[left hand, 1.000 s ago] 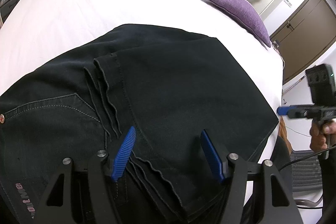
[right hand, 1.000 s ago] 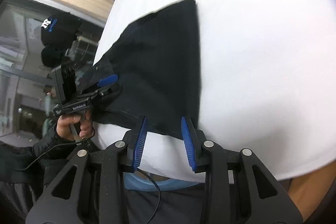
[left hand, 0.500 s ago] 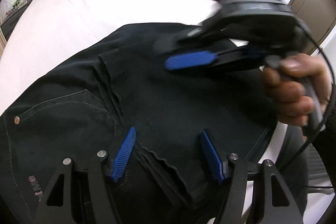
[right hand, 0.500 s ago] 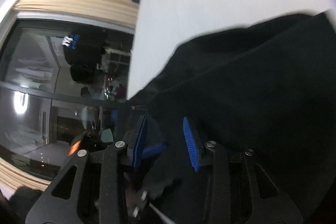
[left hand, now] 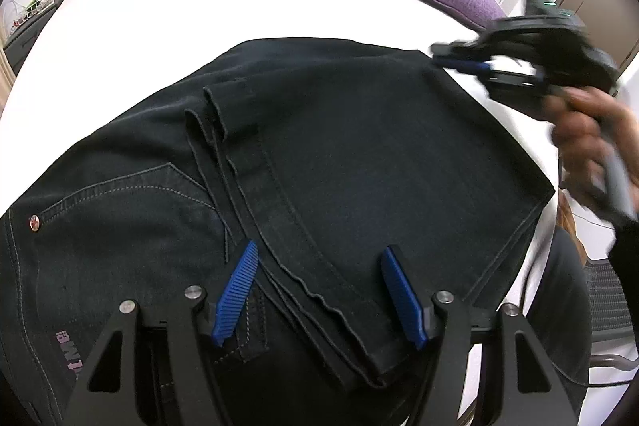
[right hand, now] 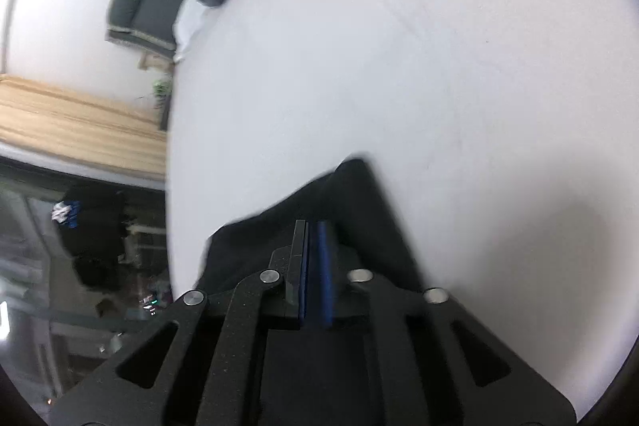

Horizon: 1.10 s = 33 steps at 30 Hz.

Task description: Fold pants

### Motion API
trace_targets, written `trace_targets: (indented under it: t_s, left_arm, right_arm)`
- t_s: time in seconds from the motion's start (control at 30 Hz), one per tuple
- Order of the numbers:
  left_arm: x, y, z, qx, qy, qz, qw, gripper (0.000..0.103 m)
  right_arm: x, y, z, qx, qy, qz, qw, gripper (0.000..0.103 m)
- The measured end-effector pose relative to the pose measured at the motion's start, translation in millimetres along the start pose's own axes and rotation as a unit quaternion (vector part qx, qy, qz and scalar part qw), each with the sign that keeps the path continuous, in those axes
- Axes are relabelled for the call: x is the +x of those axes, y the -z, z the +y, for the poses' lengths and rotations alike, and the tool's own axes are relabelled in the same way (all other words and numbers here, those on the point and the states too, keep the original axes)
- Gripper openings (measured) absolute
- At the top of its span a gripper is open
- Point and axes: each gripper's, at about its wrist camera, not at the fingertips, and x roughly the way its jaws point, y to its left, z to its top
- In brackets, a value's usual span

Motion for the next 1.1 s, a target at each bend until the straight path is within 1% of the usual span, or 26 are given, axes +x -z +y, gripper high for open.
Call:
trace_targets:
  t_s: [0.03, 0.07, 0.1, 0.13, 0.17, 0.2, 0.23, 0.27, 0.3, 0.4, 0.43, 0.5, 0.53, 0.57, 0.6, 0.63, 0.67, 0.73, 0.77, 0.83, 0.87, 0.93, 0.97, 1.0, 1.07, 1.1]
  left_arm:
    - [2.0, -2.7, -1.5, 0.000, -0.001, 0.000, 1.0000, 0.066]
    - [1.9, -1.3, -3.7, 0.000, -0.003, 0.000, 1.0000, 0.066]
    - [1.5, -0.6, -4.3, 0.000, -0.004, 0.000, 1.0000, 0.066]
    - [1.4, -0.1, -5.0, 0.001, -0.004, 0.000, 1.0000, 0.066]
    - [1.4, -0.2, -5.2, 0.000, -0.005, 0.000, 1.0000, 0.066]
    - [1.7, -0.3, -6.1, 0.000, -0.005, 0.000, 1.0000, 0.066]
    - [2.1, -0.2, -6.7, 0.000, -0.005, 0.001, 1.0000, 0.066]
    - [2.3, 0.1, -7.4, 0.002, -0.006, 0.002, 1.0000, 0.066]
    - [2.4, 0.3, -7.9, 0.003, -0.007, 0.001, 1.0000, 0.066]
    - [2.8, 0.1, -8.0, 0.001, -0.006, 0.001, 1.0000, 0.066]
    - [3.2, -0.1, -7.8, 0.001, -0.007, 0.000, 1.0000, 0.066]
    - [3.6, 0.4, -7.6, 0.001, -0.007, -0.001, 1.0000, 0.066]
    - [3.6, 0.5, -7.3, 0.001, -0.006, -0.002, 1.0000, 0.066]
    - [3.6, 1.2, -6.8, 0.000, -0.005, -0.003, 1.0000, 0.066]
    - [2.6, 1.2, -6.9, 0.000, -0.004, -0.004, 1.0000, 0.066]
    - [2.0, 1.6, -6.5, 0.000, -0.004, -0.004, 1.0000, 0.066]
    - [2.2, 1.8, -6.6, 0.000, -0.004, -0.005, 1.0000, 0.066]
    - [1.7, 2.7, -6.2, 0.000, -0.005, -0.007, 1.0000, 0.066]
    - [1.2, 3.5, -5.8, 0.000, -0.005, -0.008, 1.0000, 0.066]
    - [0.6, 4.3, -5.8, 0.000, -0.005, -0.010, 0.9999, 0.066]
    - [-0.4, 4.8, -5.8, 0.001, -0.005, -0.011, 0.9999, 0.066]
    - [-5.5, 7.0, -5.2, -0.003, -0.002, -0.014, 0.9999, 0.067]
    - [-10.5, 9.0, -3.6, -0.010, 0.002, -0.016, 0.9998, 0.067]
    - [-17.6, 11.7, -0.1, -0.021, 0.010, -0.020, 0.9995, 0.067]
    - [-38.9, 21.9, 10.2, -0.054, 0.026, -0.035, 0.9976, 0.068]
    - [-52.7, 29.8, 16.4, -0.069, 0.033, -0.047, 0.9959, 0.072]
  right_arm:
    - [-1.0, 9.7, 5.6, -0.006, -0.024, 0.010, 1.000, 0.008]
    - [1.6, 27.7, 13.8, -0.016, -0.053, 0.030, 0.998, 0.008]
    - [7.1, 43.0, 16.6, -0.019, -0.064, 0.051, 0.996, 0.008]
    - [15.7, 55.0, 17.7, -0.017, -0.068, 0.067, 0.995, 0.008]
    - [26.5, 73.1, 13.1, -0.014, -0.062, 0.096, 0.993, 0.008]
    - [34.5, 86.6, 5.3, -0.010, -0.045, 0.115, 0.992, 0.008]
    - [38.6, 96.7, -4.6, -0.005, -0.026, 0.123, 0.992, 0.008]
    - [37.6, 101.5, -13.3, -0.001, -0.031, 0.119, 0.992, 0.003]
    - [29.0, 104.7, -21.2, 0.008, -0.054, 0.100, 0.993, 0.001]
    - [-2.0, 101.7, -38.8, 0.034, -0.047, 0.058, 0.997, 0.000]
    - [-14.4, 98.5, -43.4, 0.037, -0.033, 0.043, 0.998, 0.000]
    - [-43.1, 96.3, -54.2, 0.042, 0.012, 0.001, 0.999, 0.000]
    - [-61.7, 95.6, -62.4, 0.057, 0.037, -0.033, 0.997, 0.000]
    - [-74.8, 96.4, -69.5, 0.072, 0.042, -0.056, 0.995, 0.000]
    - [-91.7, 94.9, -73.3, 0.098, 0.053, -0.088, 0.990, 0.007]
    - [-103.0, 95.0, -73.2, 0.113, 0.072, -0.111, 0.985, 0.007]
    - [-111.1, 97.2, -71.3, 0.116, 0.078, -0.125, 0.982, 0.007]
    - [-120.6, 102.3, -58.0, 0.092, 0.052, -0.131, 0.986, 0.007]
    - [-117.3, 103.5, -47.7, 0.076, 0.038, -0.125, 0.988, 0.007]
    - [-98.5, 107.4, -20.2, 0.038, 0.001, -0.098, 0.994, 0.008]
    - [-86.7, 109.0, -8.4, 0.021, -0.017, -0.080, 0.996, 0.014]
    - [-55.1, 112.3, 16.0, -0.005, -0.036, -0.044, 0.998, 0.036]
    - [-38.1, 113.8, 27.4, -0.014, -0.039, -0.029, 0.999, 0.062]
    - [-27.1, 115.1, 35.9, -0.019, -0.041, -0.020, 0.999, 0.067]
    - [-6.1, 113.8, 54.1, -0.032, -0.055, 0.005, 0.998, 0.067]
    - [4.9, 113.1, 67.2, -0.045, -0.062, 0.017, 0.997, 0.067]
